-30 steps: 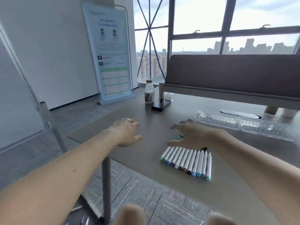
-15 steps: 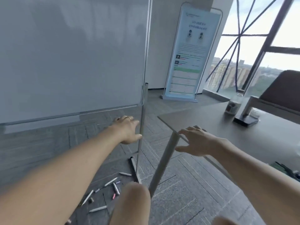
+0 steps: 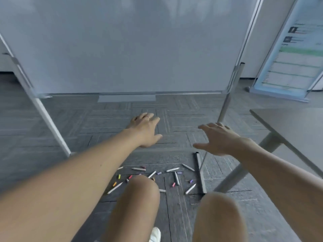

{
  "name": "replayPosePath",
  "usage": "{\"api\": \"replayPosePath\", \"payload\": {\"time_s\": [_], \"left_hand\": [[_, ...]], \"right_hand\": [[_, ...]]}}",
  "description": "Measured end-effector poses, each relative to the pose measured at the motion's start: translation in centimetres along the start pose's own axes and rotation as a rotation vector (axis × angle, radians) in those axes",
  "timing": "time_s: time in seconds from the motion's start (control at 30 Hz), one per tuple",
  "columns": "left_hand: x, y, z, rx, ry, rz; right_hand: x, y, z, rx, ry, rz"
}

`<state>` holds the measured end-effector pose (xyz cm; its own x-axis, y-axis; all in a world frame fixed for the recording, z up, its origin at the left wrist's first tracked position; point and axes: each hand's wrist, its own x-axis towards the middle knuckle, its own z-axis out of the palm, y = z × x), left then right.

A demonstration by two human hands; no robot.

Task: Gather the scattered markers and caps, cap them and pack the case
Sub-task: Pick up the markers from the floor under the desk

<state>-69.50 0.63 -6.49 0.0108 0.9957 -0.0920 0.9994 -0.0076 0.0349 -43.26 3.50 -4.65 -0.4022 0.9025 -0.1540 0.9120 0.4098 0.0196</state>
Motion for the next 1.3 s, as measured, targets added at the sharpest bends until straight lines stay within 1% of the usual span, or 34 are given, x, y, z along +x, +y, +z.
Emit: {"api": "replayPosePath", "payload": {"time_s": [0.13,0.3,0.5,0.63,0.73,0.83,0.97,1.1,1.3], "left_hand": [[1.3,-3.5,2.6,-0.011,-0.016,-0.051],[3.6,-8.4,6.6,-0.05,-0.049,-0.074],[4.9,-16.4,13.8,-0.104,-0.067,-0.116],[4.9,-21.1,20.6,-0.088,-0.143,-0.154],[4.4,-23.9,25.8,-0.081,-0.234,-0.174],[4.6,-26.9,30.9,-0.078,-0.282,-0.197],[5.3,-30.2,37.8,-0.074,-0.32,-0.189],[6.4,-32.0,44.1,-0.116,-0.352,-0.177],[9.9,-32.7,51.4,-0.123,-0.336,-0.103]], "right_hand": [[4.1,-2.5,1.8,0.012,-0.003,-0.051],[9.5,-5.7,5.0,0.018,-0.012,-0.07],[15.9,-11.8,10.8,0.033,-0.048,-0.159],[19.5,-15.5,17.4,0.064,-0.05,-0.222],[21.8,-17.7,22.7,0.096,-0.136,-0.253],[24.8,-19.5,27.9,0.106,-0.215,-0.265],[28.2,-22.0,34.7,0.121,-0.291,-0.293],[30.6,-24.2,40.3,0.112,-0.356,-0.323],[34.4,-26.5,47.6,0.151,-0.383,-0.27]]}}
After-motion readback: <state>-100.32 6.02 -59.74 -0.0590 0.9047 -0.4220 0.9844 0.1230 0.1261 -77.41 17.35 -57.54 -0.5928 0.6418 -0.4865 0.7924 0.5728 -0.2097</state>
